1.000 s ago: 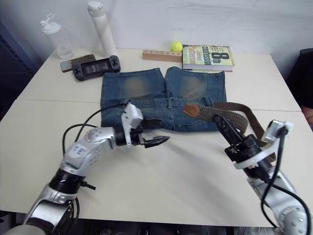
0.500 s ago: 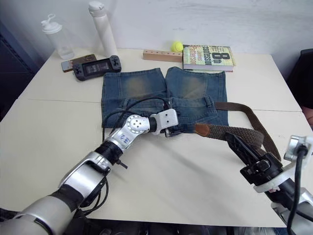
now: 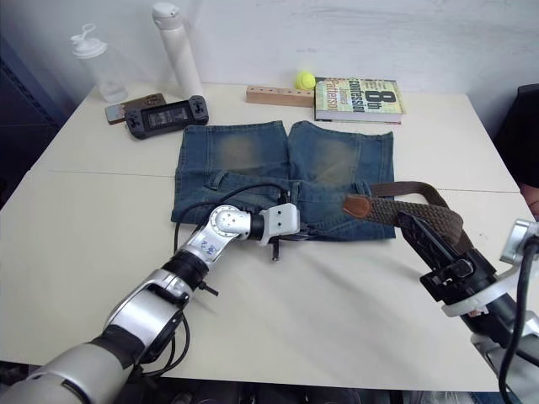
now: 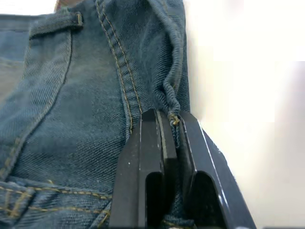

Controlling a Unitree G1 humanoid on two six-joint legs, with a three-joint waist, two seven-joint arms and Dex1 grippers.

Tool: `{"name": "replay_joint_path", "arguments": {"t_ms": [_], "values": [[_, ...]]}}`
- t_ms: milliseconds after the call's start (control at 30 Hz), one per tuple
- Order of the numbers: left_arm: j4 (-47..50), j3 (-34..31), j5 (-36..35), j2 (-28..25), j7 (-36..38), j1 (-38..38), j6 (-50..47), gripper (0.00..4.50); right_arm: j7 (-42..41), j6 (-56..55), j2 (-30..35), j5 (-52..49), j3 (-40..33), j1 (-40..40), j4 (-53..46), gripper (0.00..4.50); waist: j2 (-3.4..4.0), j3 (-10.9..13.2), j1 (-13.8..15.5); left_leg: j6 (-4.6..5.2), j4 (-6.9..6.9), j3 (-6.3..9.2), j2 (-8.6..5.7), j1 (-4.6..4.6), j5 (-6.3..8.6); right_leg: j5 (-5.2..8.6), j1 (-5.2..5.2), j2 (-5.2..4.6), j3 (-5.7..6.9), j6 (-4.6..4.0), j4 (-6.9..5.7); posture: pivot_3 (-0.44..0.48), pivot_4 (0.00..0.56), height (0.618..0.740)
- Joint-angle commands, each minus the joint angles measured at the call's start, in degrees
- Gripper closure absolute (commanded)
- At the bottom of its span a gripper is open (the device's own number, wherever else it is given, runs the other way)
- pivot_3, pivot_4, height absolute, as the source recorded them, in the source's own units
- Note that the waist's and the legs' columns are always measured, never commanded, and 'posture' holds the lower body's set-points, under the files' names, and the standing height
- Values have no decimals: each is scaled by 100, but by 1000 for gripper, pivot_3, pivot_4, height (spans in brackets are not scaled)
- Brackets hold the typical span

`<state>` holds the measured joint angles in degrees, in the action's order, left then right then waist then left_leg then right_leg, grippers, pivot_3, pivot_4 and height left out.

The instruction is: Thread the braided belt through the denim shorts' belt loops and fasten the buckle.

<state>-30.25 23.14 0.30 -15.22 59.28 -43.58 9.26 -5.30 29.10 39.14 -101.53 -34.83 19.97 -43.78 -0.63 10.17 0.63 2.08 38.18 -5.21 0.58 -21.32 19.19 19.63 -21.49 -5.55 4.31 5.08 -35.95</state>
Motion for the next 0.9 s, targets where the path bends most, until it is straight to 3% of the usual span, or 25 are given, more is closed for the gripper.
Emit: {"name": "replay_joint_path", "arguments": {"t_ms": [33,167,267,367,467,633,700,767,900], "values": [[2285,52,-632,-813,916,960,-1228,4474,76,-4,157,-134,-90,-84,93,4500,6,-3,-88,-1,-2,4,3,0,-1,1,2,1,-1,-2,-1,0,150,738],[3632,46,-703,-1472,942,1762,-1873,4474,206,95,261,34,25,-96,190,4500,14,-2,-54,-1,7,12,2,4,-1,2,11,-3,1,-4,12,0,150,738],[3823,-40,-565,-1451,534,2010,-2159,4474,343,191,293,200,179,-95,270,4500,15,-2,-48,3,16,21,0,10,-1,2,27,-6,3,-3,13,0,150,738],[3838,-117,-672,-1290,351,1935,-2490,3391,354,375,433,328,290,-71,312,4500,19,-4,-54,6,13,22,0,11,1,2,31,-7,3,-3,17,0,150,738],[4016,-252,-868,-1344,454,1843,-2734,1995,431,554,635,217,221,-6,351,4500,19,-4,-60,4,9,21,-1,7,0,2,23,-5,4,-3,14,0,150,738],[4704,-1124,-2326,-1862,1054,1543,-4019,34,571,952,1198,-47,-156,257,472,4500,18,-3,-76,-2,10,22,0,7,-4,2,22,-4,6,-3,8,0,150,738],[4983,-1595,-3190,-2026,1061,1264,-4931,34,623,1110,1385,-162,-319,369,598,4500,18,-3,-73,-2,11,22,0,7,-4,2,22,-4,6,-3,8,0,150,738],[5156,-1833,-3577,-2200,1038,1082,-5355,34,626,1246,1503,-226,-462,457,745,4500,17,-2,-71,-2,11,23,0,5,-4,2,23,-4,6,-3,10,0,150,738],[5119,-1980,-3544,-2594,833,731,-5620,34,510,1523,1590,-203,-536,548,1105,4500,15,-1,-62,-2,9,23,-1,7,-4,2,32,1,9,-3,9,0,150,738]]}}
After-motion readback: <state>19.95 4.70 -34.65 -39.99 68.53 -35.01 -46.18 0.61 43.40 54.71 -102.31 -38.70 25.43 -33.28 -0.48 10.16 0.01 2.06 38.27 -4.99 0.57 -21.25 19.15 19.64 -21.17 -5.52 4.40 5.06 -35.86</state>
